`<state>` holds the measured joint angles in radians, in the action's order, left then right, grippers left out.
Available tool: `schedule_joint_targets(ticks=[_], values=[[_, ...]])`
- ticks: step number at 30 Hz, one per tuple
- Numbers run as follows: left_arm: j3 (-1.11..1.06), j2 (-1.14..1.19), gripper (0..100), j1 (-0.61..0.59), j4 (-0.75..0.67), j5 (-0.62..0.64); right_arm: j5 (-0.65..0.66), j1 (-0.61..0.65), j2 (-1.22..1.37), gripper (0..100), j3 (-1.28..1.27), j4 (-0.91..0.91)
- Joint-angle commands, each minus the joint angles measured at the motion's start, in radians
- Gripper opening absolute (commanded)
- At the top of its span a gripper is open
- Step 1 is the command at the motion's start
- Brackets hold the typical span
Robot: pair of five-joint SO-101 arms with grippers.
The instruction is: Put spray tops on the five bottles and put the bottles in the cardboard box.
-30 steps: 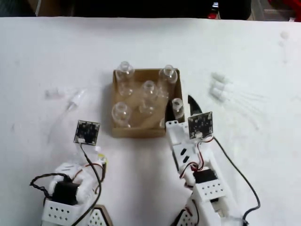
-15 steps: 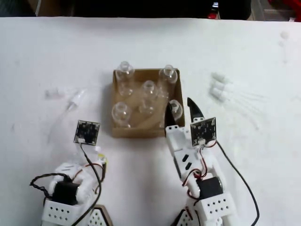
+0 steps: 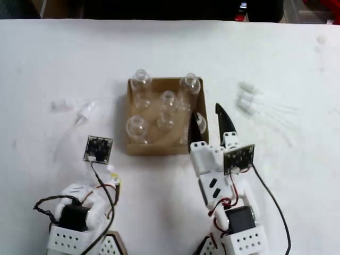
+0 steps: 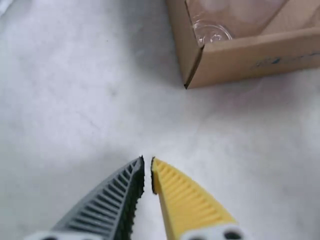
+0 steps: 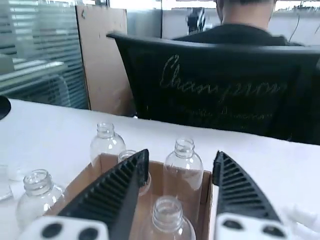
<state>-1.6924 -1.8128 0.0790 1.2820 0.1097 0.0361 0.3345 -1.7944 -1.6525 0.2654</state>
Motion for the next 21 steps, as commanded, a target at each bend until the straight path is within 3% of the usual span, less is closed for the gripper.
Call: schedule_joint_targets(ticks=[1, 5, 11, 17, 21], values=[[0.0, -0.008, 3, 0.013, 0.006, 0.014, -0.002, -0.016, -0.013, 18.4, 0.068, 0.005], [0.0, -0.008, 3, 0.013, 0.006, 0.014, -0.002, -0.142, -0.013, 18.4, 0.112, 0.005], [0.0, -0.008, 3, 0.013, 0.006, 0.014, -0.005, -0.498, -0.013, 18.4, 0.124, 0.019], [0.0, -0.008, 3, 0.013, 0.006, 0.014, -0.003, -0.829, -0.013, 18.4, 0.126, 0.303], [0.0, -0.008, 3, 0.013, 0.006, 0.014, -0.003, -0.963, -0.012, 18.4, 0.124, 0.529]])
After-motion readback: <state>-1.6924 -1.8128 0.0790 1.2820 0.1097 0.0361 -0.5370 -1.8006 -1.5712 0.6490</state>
